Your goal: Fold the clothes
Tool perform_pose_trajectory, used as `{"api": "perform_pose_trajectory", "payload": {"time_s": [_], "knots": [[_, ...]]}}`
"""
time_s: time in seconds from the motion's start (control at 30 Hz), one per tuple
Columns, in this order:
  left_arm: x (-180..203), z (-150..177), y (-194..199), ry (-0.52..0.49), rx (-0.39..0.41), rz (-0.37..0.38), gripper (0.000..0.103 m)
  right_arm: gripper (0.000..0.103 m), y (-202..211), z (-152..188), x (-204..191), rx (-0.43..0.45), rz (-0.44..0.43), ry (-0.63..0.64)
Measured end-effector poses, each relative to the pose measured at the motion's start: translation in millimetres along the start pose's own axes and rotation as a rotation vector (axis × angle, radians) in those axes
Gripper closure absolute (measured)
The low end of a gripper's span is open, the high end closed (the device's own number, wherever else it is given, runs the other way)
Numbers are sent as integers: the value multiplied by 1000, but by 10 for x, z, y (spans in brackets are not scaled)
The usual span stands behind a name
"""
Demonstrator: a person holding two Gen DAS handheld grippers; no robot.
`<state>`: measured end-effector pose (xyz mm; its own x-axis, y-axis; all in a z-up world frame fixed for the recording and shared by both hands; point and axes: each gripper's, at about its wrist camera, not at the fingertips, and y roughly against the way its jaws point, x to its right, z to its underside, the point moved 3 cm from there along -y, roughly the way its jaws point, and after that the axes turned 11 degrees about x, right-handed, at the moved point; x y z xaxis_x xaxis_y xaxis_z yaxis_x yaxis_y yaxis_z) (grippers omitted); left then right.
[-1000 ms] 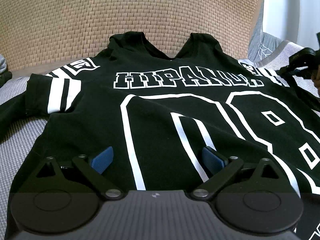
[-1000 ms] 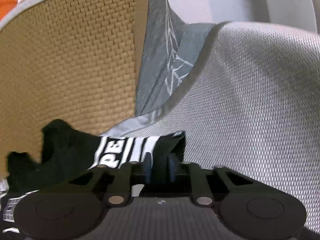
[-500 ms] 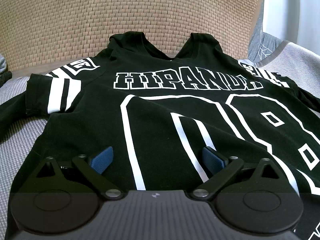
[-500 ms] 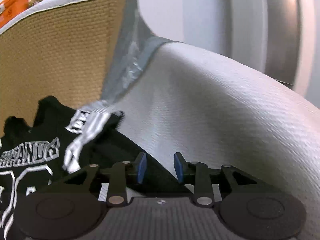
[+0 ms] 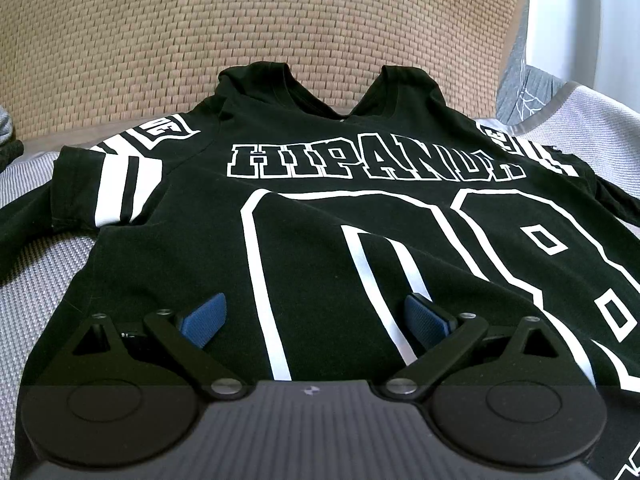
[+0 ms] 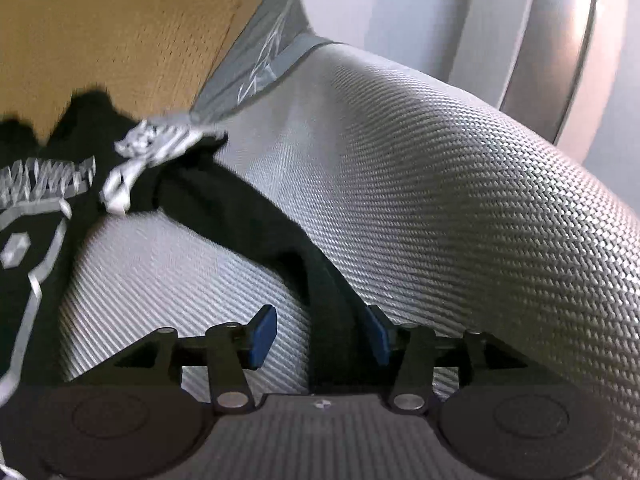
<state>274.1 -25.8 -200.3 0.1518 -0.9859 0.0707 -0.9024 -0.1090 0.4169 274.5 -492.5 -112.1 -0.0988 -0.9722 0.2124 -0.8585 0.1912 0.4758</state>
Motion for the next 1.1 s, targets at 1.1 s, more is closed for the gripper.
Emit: {"api": "perform_pose_trajectory", "payload": {"time_s": [1.1], "knots": [[-51, -21, 15, 34, 7, 21, 3, 93, 760, -554, -2508, 678, -224, 1153]]}}
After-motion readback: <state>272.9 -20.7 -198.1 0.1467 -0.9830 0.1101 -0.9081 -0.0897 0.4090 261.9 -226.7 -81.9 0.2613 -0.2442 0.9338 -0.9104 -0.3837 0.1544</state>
